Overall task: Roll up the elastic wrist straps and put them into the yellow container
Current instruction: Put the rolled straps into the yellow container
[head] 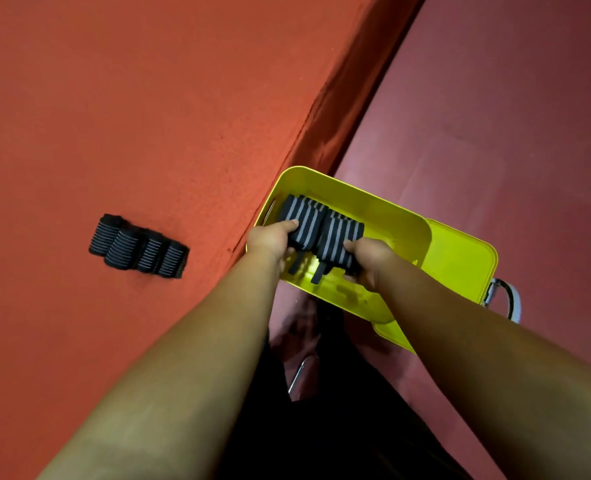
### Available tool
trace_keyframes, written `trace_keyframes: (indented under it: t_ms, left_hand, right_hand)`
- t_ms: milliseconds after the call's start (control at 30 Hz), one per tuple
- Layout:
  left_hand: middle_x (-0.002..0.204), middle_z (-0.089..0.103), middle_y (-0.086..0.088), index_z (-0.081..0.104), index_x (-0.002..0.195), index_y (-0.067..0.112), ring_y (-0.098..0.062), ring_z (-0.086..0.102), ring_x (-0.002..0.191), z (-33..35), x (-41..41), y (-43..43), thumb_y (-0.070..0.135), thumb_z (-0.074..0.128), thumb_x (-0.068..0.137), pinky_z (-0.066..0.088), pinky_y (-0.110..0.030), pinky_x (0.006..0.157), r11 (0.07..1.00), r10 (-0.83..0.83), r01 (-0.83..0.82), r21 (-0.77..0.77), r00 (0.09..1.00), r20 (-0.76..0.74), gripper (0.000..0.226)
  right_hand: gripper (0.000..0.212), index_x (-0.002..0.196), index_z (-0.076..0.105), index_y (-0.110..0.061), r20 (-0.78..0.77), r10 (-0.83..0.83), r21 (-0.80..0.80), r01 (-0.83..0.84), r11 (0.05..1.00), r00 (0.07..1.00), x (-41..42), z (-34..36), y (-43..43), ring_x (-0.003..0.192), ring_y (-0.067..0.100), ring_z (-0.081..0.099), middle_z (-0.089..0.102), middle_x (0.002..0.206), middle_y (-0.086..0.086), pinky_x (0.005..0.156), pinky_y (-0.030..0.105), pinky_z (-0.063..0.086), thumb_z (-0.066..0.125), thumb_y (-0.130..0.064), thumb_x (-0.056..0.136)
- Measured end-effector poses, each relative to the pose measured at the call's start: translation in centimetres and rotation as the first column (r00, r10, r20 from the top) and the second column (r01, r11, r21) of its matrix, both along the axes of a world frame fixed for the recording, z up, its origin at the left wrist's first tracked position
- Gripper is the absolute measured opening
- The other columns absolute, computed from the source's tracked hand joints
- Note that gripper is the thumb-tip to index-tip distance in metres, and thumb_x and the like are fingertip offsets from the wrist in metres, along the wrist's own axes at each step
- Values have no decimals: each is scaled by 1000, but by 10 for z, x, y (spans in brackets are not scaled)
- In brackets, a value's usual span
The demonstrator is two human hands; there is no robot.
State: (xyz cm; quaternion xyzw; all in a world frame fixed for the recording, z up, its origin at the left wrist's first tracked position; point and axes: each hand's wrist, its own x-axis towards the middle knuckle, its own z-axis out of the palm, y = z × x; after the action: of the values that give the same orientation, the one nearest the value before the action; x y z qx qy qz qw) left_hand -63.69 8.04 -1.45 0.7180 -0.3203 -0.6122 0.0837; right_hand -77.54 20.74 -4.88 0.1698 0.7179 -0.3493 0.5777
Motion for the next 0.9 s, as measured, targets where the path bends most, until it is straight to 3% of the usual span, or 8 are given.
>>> trace_keyframes:
  t_ms: [133,300,367,567,667,767,800,900]
  left_hand:
    - [107,81,-11,76,111,9,-23,78,86,-13,-11,-2,17,83,87,60,-26,60,977,164,-158,143,986,-29,27]
    - [115,78,-11,70,123,9,-23,75,90,-21,-29,-4,10,64,90,57,-27,62,939,298,-274,209,950,-93,34]
    - [115,75,-11,68,122,9,-23,72,90,-26,-33,-5,8,59,92,55,-27,66,934,312,-288,211,946,-90,32]
    - [121,69,-15,66,128,5,-28,72,104,-41,-38,-9,5,66,97,64,-28,83,917,364,-347,197,929,-61,31]
    - [114,68,-15,68,126,3,-26,70,97,-45,-40,-8,4,70,100,66,-28,87,922,358,-347,174,933,-36,26]
    - [98,66,-9,68,121,2,-20,65,82,-46,-43,-3,9,73,102,55,-19,46,935,324,-321,154,946,5,21]
    - [99,68,-8,68,122,2,-19,65,81,-49,-42,-2,14,75,102,52,-19,43,940,308,-311,141,950,39,25]
    - [109,72,-9,67,129,3,-23,70,91,-52,-40,-2,25,76,103,58,-27,70,955,252,-262,136,964,89,36]
  right_hand:
    - [27,134,57,-17,60,-102,10,102,995,993,0,-20,-9,121,34,66,67,132,12,89,50,54,63,-14,108]
    - [34,143,57,-13,86,-154,1,154,988,984,-8,-39,-21,114,31,65,67,135,13,77,45,55,61,-14,110]
    - [32,142,57,-13,76,-128,1,128,992,989,-13,-45,-23,113,32,65,66,132,14,83,46,56,60,-14,110]
    - [23,132,63,-9,57,25,7,-26,1000,998,-25,-64,-15,66,17,54,65,97,6,81,42,56,60,-16,111]
    - [11,118,65,-11,28,27,19,-27,999,999,-26,-67,-16,72,17,59,70,109,8,71,36,53,66,-17,109]
    - [19,122,67,-7,22,16,36,-17,999,1000,-25,-68,-20,81,20,66,72,105,11,64,33,55,70,-17,106]
    - [22,123,68,-6,17,26,43,-27,999,1000,-25,-69,-20,86,22,69,74,109,12,64,34,56,71,-19,106]
    - [25,118,69,-9,-16,99,64,-98,993,995,-26,-68,-19,98,28,73,76,118,14,66,37,56,71,-29,105]
